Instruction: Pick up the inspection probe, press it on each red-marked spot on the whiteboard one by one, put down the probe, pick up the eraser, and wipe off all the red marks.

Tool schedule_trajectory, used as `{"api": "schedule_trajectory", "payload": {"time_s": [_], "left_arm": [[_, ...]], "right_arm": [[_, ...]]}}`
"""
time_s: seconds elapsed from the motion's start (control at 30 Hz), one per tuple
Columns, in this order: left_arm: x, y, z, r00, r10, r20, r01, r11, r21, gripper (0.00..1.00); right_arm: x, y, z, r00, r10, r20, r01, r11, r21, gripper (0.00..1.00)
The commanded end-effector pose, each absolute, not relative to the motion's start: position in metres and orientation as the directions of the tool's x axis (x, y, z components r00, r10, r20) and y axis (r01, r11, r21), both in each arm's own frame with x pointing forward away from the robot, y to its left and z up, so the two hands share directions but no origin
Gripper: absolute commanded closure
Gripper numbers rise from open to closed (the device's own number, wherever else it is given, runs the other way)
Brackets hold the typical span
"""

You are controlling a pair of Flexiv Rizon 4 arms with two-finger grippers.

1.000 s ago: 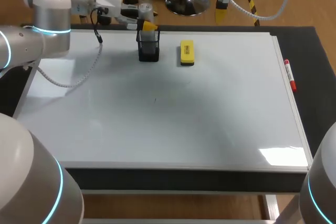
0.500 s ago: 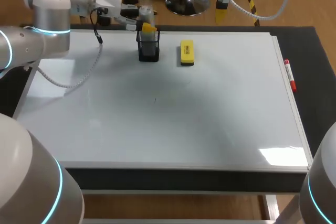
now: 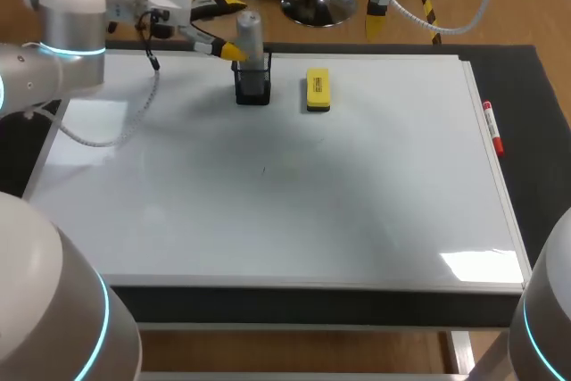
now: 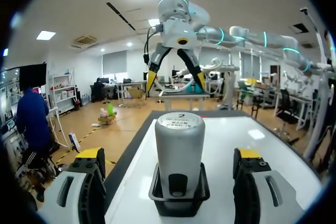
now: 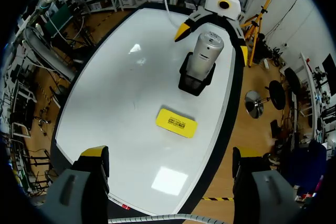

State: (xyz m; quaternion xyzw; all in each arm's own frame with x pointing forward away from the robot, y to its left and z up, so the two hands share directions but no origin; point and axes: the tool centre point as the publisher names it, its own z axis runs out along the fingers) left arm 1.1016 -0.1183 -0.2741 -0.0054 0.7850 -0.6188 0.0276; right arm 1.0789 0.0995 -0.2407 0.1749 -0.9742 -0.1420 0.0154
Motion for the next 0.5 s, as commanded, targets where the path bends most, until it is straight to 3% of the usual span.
{"api": "schedule_trajectory", "payload": {"time_s": [0.03, 0.5], "left_arm": [[1.077, -0.107, -0.260, -0.987, -0.140, -0.082, 0.032, 0.325, -0.945, 0.00], [1.065, -0.062, -0.247, -0.958, -0.242, -0.156, 0.044, 0.413, -0.909, 0.00]], "right_arm": [[1.081, 0.099, -0.239, -0.938, -0.347, -0.014, -0.337, 0.899, 0.278, 0.00], [1.081, 0.099, -0.239, -0.938, -0.347, -0.014, -0.337, 0.899, 0.278, 0.00]]}}
